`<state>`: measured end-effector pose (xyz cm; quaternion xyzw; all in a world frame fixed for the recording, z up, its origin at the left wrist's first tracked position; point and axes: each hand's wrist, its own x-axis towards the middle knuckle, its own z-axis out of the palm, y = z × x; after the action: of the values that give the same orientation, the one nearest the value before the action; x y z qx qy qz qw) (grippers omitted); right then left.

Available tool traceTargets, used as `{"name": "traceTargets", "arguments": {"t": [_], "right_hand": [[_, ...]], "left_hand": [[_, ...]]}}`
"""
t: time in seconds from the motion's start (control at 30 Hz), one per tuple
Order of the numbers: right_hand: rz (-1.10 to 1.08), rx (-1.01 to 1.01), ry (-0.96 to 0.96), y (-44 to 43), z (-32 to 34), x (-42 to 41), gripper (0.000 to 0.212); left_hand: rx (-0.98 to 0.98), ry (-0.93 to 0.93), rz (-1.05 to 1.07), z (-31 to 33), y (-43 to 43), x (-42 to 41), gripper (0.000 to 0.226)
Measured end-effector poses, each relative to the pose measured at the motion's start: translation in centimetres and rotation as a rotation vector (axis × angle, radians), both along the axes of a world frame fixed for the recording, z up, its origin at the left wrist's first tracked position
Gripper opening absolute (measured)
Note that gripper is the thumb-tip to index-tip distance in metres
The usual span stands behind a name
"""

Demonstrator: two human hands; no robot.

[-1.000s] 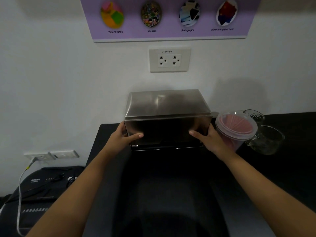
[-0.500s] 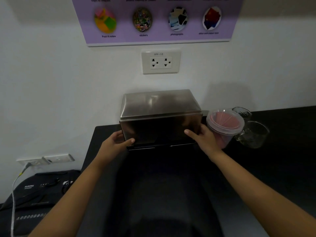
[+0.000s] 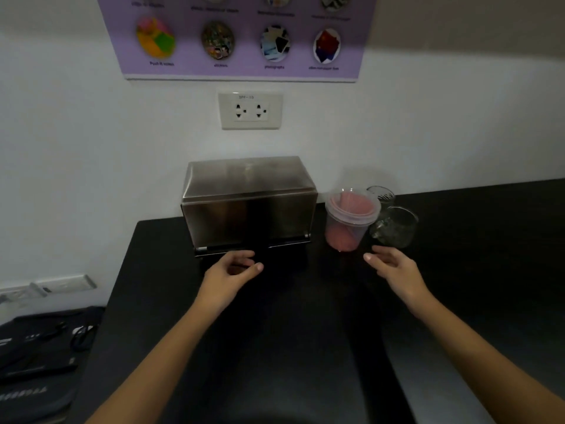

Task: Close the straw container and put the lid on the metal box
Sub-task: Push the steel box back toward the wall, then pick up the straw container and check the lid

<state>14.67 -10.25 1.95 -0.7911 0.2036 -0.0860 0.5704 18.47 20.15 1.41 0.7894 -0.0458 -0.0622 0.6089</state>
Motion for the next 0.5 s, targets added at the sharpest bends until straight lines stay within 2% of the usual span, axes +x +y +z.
{"name": "traceTargets", "arguments": {"t": [0.27, 0.37, 0.5], "right_hand": [[0.045, 0.023, 0.011, -4.0, -0.8, 2.2, 0.041], [0.153, 0.053, 0.083, -4.8, -1.3, 3.5, 0.050], [0.246, 0.124, 0.116, -5.0, -1.9, 4.9, 0.063]], "left_hand": [[0.011, -0.167, -0.040, 3.6, -7.0, -0.5, 0.028], [0.009, -0.220, -0.031, 4.8, -10.2, -0.1, 0.029], [0.018, -0.196, -0.020, 5.2, -13.8, 1.0, 0.032]]}}
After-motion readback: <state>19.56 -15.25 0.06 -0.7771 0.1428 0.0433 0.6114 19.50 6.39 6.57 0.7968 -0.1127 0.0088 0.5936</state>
